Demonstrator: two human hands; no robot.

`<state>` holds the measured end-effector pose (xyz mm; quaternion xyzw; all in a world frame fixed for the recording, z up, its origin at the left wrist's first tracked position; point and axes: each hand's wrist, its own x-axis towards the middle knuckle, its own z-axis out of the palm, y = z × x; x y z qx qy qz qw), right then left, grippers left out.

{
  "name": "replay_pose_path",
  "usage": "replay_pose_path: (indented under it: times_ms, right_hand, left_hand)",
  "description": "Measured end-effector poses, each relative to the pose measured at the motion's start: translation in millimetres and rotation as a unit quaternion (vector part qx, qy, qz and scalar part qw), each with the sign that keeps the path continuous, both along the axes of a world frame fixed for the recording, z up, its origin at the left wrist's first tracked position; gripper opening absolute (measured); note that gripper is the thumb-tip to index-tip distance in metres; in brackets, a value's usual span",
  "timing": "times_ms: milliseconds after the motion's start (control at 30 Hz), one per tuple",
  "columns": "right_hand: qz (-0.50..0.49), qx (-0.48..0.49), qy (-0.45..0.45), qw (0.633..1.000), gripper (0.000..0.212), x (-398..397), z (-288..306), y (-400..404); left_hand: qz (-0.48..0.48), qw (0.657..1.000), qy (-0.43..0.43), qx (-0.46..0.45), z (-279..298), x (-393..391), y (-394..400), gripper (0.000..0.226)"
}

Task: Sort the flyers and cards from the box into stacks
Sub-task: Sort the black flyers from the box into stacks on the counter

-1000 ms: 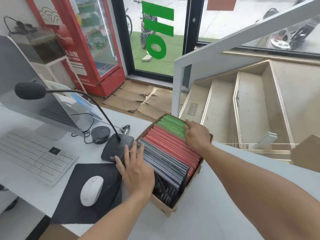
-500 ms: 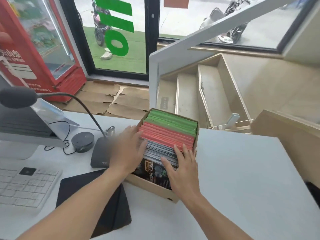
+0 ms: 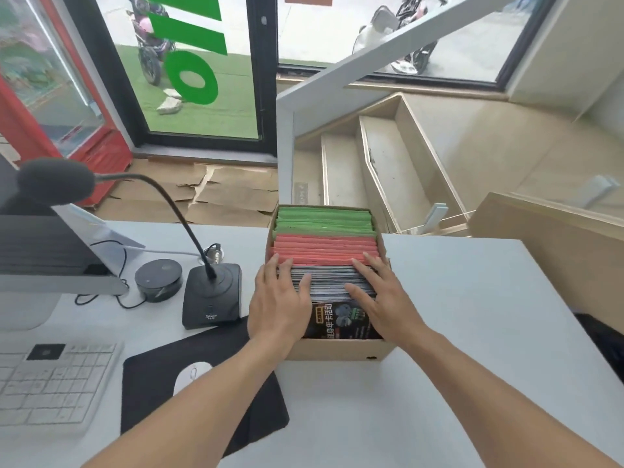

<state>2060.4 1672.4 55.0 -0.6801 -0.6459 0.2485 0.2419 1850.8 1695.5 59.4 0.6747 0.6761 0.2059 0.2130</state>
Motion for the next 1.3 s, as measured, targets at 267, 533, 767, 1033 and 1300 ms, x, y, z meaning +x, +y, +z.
replay_pose_path:
  times_ms: [267,533,767,1033,1300]
  right_hand:
    - [-0.012,0.008,-0.059,0.998,0.063,-0.2,-2.2,0.4]
    - [-0.014,0.241,-0.162,0.957,0.051,-5.2,-6.0,-5.3]
    - [0.033,0.266,-0.217,0.939,0.041,-30.9,-26.4,-37.8]
    - [-0.033,0.262,-0.198,0.944,0.041,-51.2,-36.7,-52.9]
    - [-0.043,0.281,-0.176,0.942,0.037,-51.0,-36.5,-52.5]
  left_hand:
    - [-0.028,0.999,0.012,0.042,-2.2,-2.2,4.1,0.064]
    - [-0.133,0.982,0.016,0.135,-7.9,-3.9,-1.8,0.046]
    - [-0.121,0.984,-0.022,0.126,-9.0,-4.4,-1.6,0.041]
    - [-0.114,0.986,-0.028,0.122,-9.5,-4.3,-1.2,0.041]
    - [-0.111,0.985,-0.029,0.126,-8.7,-4.2,-2.5,0.040]
